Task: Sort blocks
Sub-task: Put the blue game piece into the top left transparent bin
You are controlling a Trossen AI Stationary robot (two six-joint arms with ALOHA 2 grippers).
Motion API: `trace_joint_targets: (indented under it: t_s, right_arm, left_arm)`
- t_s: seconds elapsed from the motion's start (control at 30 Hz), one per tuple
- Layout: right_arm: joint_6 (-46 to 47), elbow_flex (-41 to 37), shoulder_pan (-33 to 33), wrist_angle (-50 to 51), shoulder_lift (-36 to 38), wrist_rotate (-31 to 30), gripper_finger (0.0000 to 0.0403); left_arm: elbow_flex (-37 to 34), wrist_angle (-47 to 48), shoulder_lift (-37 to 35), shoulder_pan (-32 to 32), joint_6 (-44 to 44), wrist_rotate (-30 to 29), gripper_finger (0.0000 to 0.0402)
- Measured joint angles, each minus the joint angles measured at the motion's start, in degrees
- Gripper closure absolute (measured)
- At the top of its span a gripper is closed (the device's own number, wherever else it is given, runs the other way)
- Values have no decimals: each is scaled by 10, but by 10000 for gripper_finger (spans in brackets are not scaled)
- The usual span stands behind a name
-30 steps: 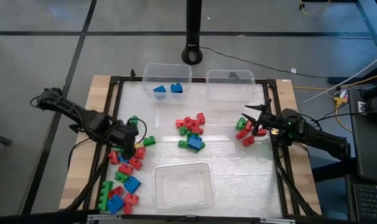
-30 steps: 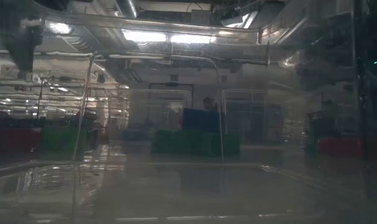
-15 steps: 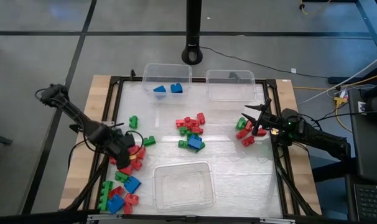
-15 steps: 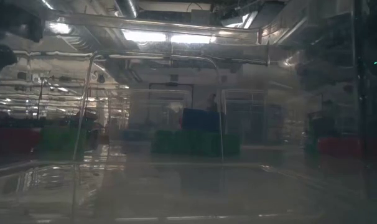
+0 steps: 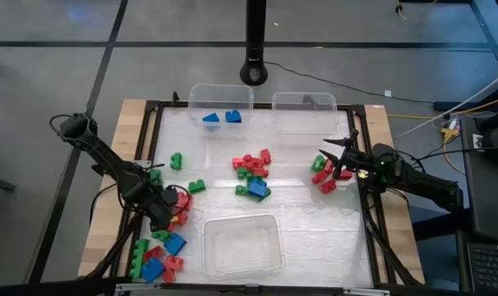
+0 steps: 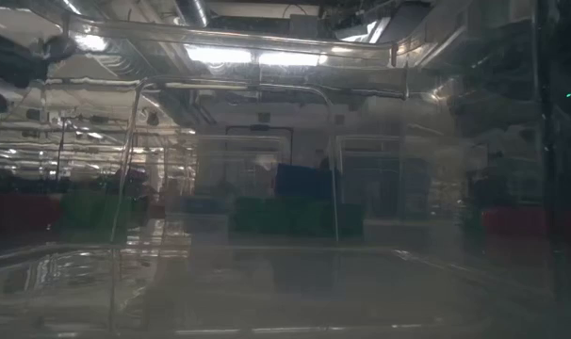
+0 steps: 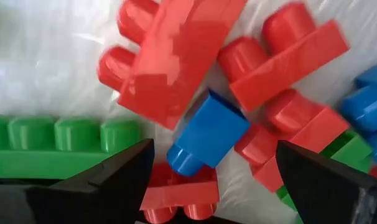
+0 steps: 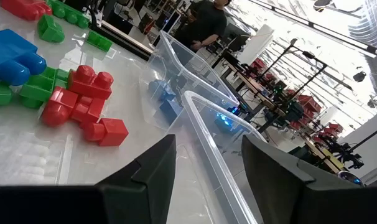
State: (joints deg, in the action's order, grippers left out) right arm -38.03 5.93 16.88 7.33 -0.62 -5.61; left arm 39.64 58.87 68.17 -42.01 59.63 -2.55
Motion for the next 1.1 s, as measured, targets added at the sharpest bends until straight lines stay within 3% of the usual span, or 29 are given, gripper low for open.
trace_joint_targets:
  t_s: [0.63, 1.1]
  right_arm:
    - [0, 0, 0, -3, 0, 0, 217]
    - [0, 0, 0, -4, 0, 0, 217]
  left_arm:
    - [-5, -21, 74, 0, -21, -15, 108]
    - [-47, -75, 77, 1, 17, -10, 108]
